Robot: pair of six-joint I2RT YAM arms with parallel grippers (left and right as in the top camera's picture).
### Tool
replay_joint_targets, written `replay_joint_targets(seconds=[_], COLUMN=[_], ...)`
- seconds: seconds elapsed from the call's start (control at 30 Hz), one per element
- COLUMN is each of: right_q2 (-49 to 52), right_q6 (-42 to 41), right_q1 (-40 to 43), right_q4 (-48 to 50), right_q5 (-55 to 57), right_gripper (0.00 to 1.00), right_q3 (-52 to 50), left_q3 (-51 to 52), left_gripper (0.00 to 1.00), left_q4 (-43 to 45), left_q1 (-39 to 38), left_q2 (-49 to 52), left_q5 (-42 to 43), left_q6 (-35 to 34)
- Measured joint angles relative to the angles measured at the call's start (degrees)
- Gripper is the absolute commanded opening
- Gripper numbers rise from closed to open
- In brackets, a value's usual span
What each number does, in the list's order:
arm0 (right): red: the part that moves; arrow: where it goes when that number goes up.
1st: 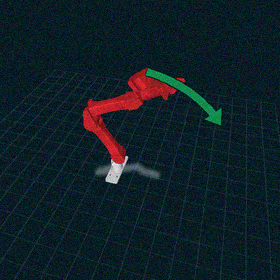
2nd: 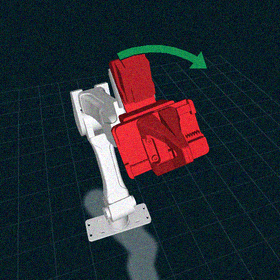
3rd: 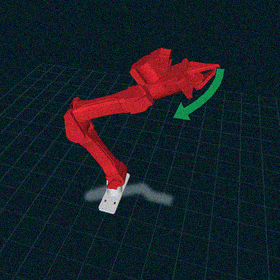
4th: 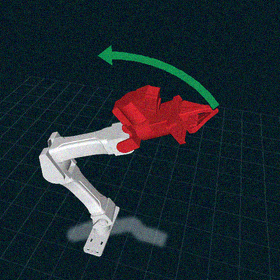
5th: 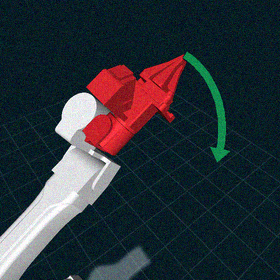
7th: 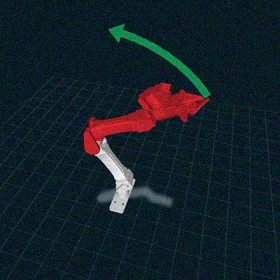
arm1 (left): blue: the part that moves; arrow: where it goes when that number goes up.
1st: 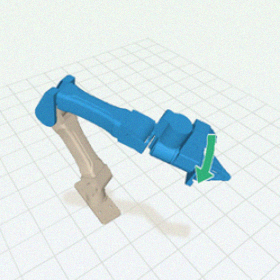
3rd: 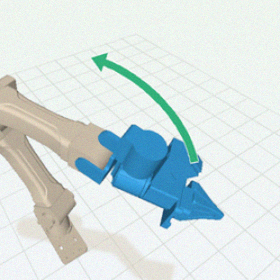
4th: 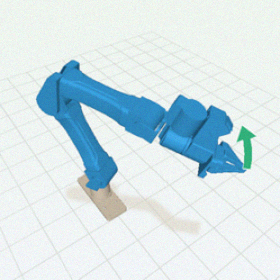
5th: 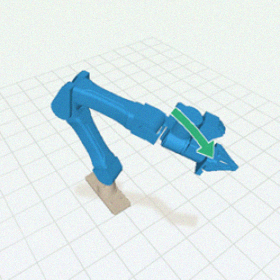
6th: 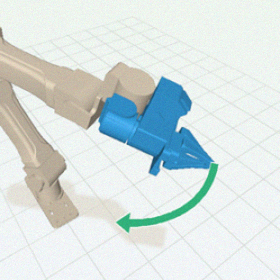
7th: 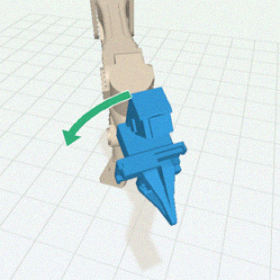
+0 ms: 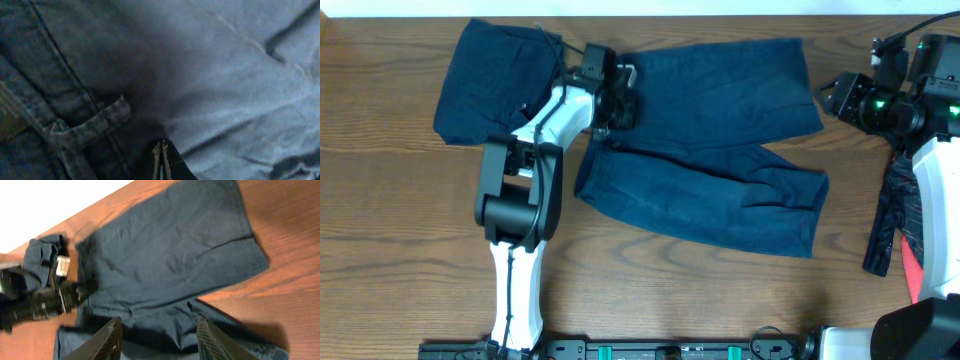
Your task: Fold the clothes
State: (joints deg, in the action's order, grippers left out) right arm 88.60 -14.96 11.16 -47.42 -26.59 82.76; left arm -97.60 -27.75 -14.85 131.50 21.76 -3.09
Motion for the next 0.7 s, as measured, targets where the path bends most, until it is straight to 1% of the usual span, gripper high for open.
replay_joint_targets(seconds=[0.1, 0.13, 0.17, 0.2, 0.23, 0.27, 0.33, 0.4, 0.5, 0.57, 0.7], right_q2=[0.0, 0.0, 0.0, 0.0, 0.0, 0.0, 0.0, 0.0, 0.1, 0.1, 0.3], right_q6=[0.6, 0.6, 0.8, 0.9, 1.1, 1.2, 1.4, 0.8, -0.6, -1.2, -1.6], right_q1=[-1.3, -2.0, -2.4, -2.9, -3.4, -3.7, -4.1, -4.2, -4.2, -4.2, -4.2], right_q4=[-1.7, -2.1, -2.5, -2.9, -3.2, -3.4, -3.5, -3.4, -2.0, 0.0, 2.6], right_q5=[1.5, 2.2, 2.7, 3.1, 3.6, 4.1, 5.1, 7.1, 10.1, 11.4, 12.6], right_gripper=[0.53, 0.55, 0.59, 0.63, 0.63, 0.63, 0.63, 0.64, 0.64, 0.66, 0.68], right_q3=[-0.2, -0.5, -1.0, -1.8, -2.8, -4.1, -6.8, -10.8, -16.7, -21.0, -25.5], left_q3=[-7.4, -10.9, -13.2, -16.7, -20.4, -23.9, -30.5, -35.5, -38.5, -38.8, -38.8], left_gripper=[0.08, 0.15, 0.24, 0.31, 0.36, 0.41, 0.48, 0.5, 0.5, 0.5, 0.5], left_q4=[-6.7, -10.7, -13.7, -17.8, -21.8, -25.7, -33.9, -42.2, -50.4, -53.9, -60.6], left_q1=[0.1, 0.2, 0.2, 0.4, 0.5, 0.7, 1.0, 1.4, 1.8, 2.0, 2.4], left_q2=[2.3, 2.8, 2.9, 3.0, 3.0, 3.0, 2.8, 2.5, 1.7, 1.4, 1.0], left_q5=[-1.2, -1.5, -1.9, -2.3, -2.8, -3.6, -5.4, -7.1, -8.8, -9.6, -11.7], left_q6=[0.0, 0.3, 0.9, 1.5, 1.8, 1.9, 2.2, 2.5, 2.9, 3.0, 3.1])
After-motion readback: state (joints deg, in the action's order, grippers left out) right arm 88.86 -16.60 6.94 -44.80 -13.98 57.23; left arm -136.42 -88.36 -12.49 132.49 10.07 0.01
